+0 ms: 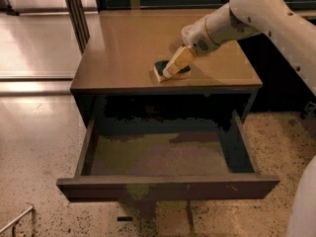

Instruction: Place sponge into top drawer

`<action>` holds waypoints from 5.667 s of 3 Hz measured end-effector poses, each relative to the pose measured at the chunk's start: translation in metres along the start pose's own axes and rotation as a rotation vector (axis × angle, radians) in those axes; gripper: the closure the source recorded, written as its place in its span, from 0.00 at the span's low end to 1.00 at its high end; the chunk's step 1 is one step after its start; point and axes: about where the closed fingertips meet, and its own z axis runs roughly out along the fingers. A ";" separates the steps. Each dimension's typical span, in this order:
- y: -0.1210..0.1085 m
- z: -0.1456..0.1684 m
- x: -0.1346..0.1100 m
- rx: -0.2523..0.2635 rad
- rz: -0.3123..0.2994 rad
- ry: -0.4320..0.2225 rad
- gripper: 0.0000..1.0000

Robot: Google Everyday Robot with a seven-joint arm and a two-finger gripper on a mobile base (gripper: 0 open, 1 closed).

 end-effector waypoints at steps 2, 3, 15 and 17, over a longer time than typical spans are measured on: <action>0.000 0.032 0.013 -0.054 0.051 0.040 0.00; 0.005 0.041 0.020 -0.075 0.063 0.060 0.00; 0.156 0.001 0.105 -0.168 -0.114 0.097 1.00; 0.159 0.070 0.188 -0.222 -0.012 0.079 1.00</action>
Offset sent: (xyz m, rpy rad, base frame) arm 0.0155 0.0109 -0.0424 -0.0171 0.1240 -0.0122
